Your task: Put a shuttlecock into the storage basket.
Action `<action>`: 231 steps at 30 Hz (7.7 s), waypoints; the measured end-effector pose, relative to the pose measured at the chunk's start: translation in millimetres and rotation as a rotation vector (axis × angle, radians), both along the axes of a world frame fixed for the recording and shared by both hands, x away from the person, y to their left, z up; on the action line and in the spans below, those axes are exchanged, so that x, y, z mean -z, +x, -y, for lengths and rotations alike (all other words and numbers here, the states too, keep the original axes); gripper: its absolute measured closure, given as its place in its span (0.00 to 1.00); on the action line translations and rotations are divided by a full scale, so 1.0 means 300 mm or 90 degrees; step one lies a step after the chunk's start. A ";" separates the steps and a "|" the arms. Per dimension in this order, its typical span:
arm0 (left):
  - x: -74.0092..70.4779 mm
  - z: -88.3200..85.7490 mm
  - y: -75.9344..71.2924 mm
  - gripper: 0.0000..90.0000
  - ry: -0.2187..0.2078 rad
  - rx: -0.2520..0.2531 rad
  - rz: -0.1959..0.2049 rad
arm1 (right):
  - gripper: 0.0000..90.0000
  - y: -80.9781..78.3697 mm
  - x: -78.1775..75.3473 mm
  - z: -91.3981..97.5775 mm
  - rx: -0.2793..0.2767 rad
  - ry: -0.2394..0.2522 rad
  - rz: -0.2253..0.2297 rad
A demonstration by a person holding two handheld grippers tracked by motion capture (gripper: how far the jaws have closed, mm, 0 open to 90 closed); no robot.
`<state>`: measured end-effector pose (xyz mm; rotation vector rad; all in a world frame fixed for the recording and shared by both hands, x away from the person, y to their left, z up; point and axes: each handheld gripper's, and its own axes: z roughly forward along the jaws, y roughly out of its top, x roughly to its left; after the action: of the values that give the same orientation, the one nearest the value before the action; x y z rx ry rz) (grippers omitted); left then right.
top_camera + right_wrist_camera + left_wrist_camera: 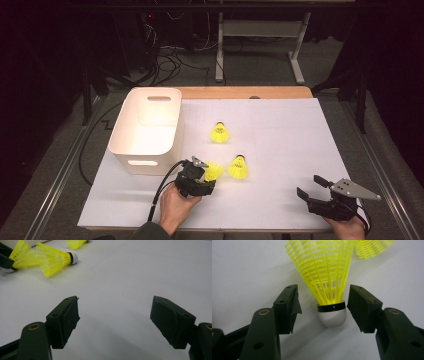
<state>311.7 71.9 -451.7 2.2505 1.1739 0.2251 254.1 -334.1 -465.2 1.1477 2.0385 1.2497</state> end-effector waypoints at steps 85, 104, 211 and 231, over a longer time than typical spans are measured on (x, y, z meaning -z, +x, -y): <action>-0.205 0.018 0.140 0.72 0.056 -0.034 -0.022 | 0.26 0.001 0.000 -0.005 -0.008 0.000 -0.002; -0.258 0.015 0.163 0.72 0.056 -0.047 -0.011 | 0.26 0.001 0.000 -0.004 -0.010 0.001 0.000; -0.534 -0.192 0.436 0.72 0.034 -0.136 -0.028 | 0.26 0.003 0.001 -0.004 -0.012 0.003 -0.003; -0.517 -0.267 0.432 0.72 0.040 -0.162 -0.031 | 0.25 0.003 0.001 -0.003 -0.008 0.007 -0.003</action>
<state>441.2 151.9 -296.5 2.1665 1.4981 0.3108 254.8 -333.3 -465.4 1.1453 2.0473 1.2666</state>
